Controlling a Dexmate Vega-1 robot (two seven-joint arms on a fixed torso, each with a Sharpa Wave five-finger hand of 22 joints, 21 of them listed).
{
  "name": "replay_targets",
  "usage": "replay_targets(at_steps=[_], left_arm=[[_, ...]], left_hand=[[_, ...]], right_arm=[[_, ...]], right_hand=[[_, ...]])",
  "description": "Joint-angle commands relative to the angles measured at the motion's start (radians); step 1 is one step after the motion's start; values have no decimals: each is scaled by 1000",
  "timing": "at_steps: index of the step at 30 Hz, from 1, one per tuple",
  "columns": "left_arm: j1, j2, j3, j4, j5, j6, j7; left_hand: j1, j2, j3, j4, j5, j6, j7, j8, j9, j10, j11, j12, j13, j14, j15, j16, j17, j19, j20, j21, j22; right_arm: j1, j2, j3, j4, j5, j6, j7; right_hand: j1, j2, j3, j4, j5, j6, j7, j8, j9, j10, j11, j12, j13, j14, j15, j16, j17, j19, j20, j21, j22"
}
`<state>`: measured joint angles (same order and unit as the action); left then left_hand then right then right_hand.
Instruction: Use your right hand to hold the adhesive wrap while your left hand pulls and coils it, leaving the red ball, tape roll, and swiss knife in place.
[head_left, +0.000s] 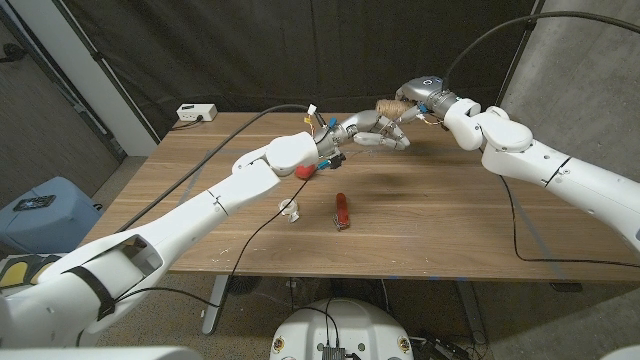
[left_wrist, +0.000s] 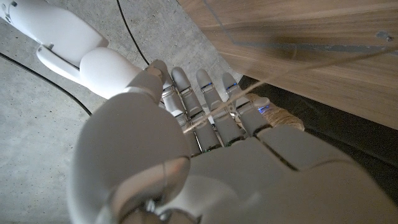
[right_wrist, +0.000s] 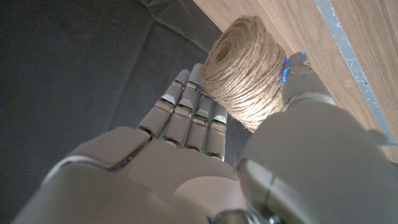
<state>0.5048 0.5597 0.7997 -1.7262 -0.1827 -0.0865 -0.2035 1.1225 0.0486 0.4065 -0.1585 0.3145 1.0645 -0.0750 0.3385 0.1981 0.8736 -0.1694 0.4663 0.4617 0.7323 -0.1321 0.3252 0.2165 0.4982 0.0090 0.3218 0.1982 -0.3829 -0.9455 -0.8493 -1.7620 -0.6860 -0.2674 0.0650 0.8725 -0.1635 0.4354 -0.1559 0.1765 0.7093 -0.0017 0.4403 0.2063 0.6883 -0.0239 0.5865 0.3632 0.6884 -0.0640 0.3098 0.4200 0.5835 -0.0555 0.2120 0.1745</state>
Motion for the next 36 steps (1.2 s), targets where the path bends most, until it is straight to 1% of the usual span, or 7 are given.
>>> replay_targets(at_steps=[1,3,14,19,28,32,36], left_arm=[[-14,-18,-16,9,-26,-3,-21],[-19,-23,-17,12,-20,-5,-18],[-35,-47,-22,30,-30,-16,-36],[-42,-56,-26,40,-36,-20,-42],[-48,-69,-39,56,-47,-25,-49],[-54,-75,-43,71,-49,-38,-56],[-54,-76,-46,74,-48,-46,-59]], left_hand=[[3,12,-3,-1,7,7,2,-4,1,7,1,-1,6,11,2,-1,2,-1,-3,6,1],[2,12,-2,0,7,6,2,-5,1,9,4,-1,7,11,2,-1,2,-1,-2,6,1],[2,13,-4,0,9,2,3,-7,1,6,4,-5,11,12,-2,-3,3,-2,-3,8,2],[3,14,-5,-1,9,2,2,-8,2,7,6,-6,13,12,-2,-2,4,-3,-6,8,2],[3,16,-6,0,10,-2,2,-10,2,4,7,-10,15,11,-5,-3,6,-11,-20,6,2],[4,18,-8,1,11,-2,2,-11,2,5,5,-12,16,12,-9,-1,9,-20,-41,3,2],[4,17,-9,0,11,-3,3,-11,2,6,4,-14,16,15,-14,0,9,-17,-42,5,2]], right_arm=[[-10,-7,-8,12,6,11,-5],[-13,-10,-8,9,8,14,-6],[-35,-22,-9,-1,7,11,-9],[-45,-25,-6,-9,11,12,-16],[-49,-24,-10,-11,7,22,-16],[-52,-21,-10,-11,15,27,-16],[-52,-18,-13,-7,11,25,-14]], right_hand=[[102,104,-5,-1,8,111,-112,5,6,120,-116,-2,3,13,-158,0,4,11,-33,0,5],[103,104,-5,-1,8,112,-113,5,6,122,-119,-2,3,13,-158,0,5,11,-33,0,5],[103,105,-4,0,8,111,-112,2,6,124,-116,-2,4,14,-157,-6,3,11,-33,0,5],[103,104,-6,0,8,111,-113,2,6,124,-121,-3,4,16,-157,-6,4,12,-33,0,5],[105,105,-8,-1,8,112,-112,1,6,123,-119,-5,4,16,-158,-6,8,12,-33,0,5],[105,106,-9,0,7,111,-113,0,6,127,-120,-4,4,16,-157,-6,9,12,-33,-1,5],[106,107,-9,0,7,112,-113,0,6,125,-118,-5,5,15,-158,-8,9,13,-33,0,5]])
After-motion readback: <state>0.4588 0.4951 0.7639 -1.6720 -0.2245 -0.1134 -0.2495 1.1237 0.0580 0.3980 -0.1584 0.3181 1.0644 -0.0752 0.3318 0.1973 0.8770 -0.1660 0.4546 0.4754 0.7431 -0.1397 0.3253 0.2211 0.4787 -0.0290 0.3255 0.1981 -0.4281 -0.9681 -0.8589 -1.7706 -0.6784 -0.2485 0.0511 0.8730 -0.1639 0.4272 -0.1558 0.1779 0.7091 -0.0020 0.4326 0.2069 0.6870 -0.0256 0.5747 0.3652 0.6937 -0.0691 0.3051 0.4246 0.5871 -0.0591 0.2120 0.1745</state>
